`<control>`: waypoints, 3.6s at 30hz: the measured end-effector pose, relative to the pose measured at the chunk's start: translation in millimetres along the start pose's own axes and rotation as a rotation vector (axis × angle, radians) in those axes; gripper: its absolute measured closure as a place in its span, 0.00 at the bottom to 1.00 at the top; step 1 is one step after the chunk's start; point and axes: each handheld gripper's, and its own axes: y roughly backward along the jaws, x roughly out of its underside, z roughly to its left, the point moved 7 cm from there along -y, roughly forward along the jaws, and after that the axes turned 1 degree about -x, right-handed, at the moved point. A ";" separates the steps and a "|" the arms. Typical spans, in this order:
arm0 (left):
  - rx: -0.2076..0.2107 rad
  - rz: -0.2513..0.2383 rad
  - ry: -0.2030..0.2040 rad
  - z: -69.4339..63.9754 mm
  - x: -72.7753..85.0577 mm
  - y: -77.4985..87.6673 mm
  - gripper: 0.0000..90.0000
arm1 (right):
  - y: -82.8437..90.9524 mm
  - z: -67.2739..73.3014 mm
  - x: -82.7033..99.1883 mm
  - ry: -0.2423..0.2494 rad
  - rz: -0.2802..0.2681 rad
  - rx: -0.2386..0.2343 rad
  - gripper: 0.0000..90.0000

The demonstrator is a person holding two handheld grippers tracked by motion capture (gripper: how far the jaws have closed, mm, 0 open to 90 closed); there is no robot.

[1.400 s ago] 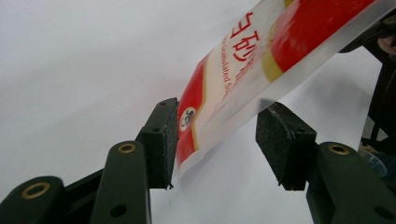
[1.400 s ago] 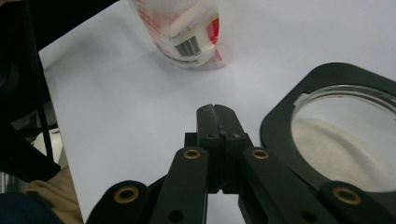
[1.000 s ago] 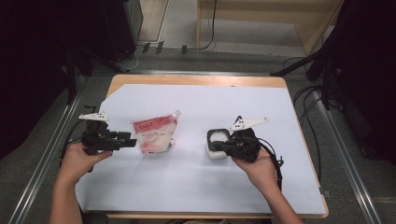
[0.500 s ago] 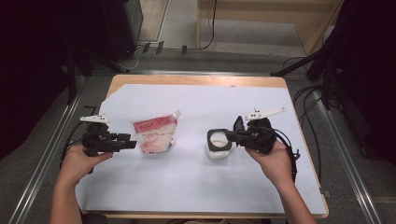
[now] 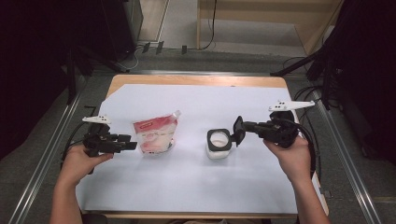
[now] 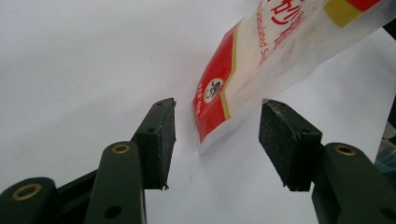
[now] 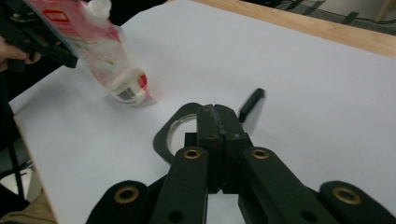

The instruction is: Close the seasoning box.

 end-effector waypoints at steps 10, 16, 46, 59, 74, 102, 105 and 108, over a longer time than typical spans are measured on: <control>0.002 -0.003 0.004 -0.4 -0.3 -0.4 0.51 | -13.6 -25.5 18.4 -0.071 0.028 0.030 1.00; -0.006 -0.003 -0.001 1.2 -0.5 -0.5 0.50 | -37.5 -26.7 32.1 -0.088 0.072 0.014 1.00; -0.005 0.003 0.007 2.0 0.1 -3.7 0.49 | -55.7 -8.6 36.0 -0.045 0.089 -0.028 1.00; -0.003 0.009 0.011 2.2 0.9 -3.9 0.49 | -74.4 7.6 42.1 -0.009 0.127 -0.069 1.00; -0.008 0.014 0.024 3.5 2.0 -5.4 0.47 | -66.0 3.1 37.8 0.000 0.082 -0.053 0.84; -0.030 0.006 0.009 7.2 3.0 -5.6 0.44 | -31.7 -64.7 48.7 -0.013 -0.062 0.086 0.49; -0.031 0.004 0.014 8.0 2.9 -5.7 0.43 | -31.8 -66.4 50.9 -0.012 -0.057 0.086 0.49; -0.037 0.000 0.009 8.8 2.7 -5.8 0.43 | -34.2 -73.2 58.3 0.011 -0.021 0.116 0.51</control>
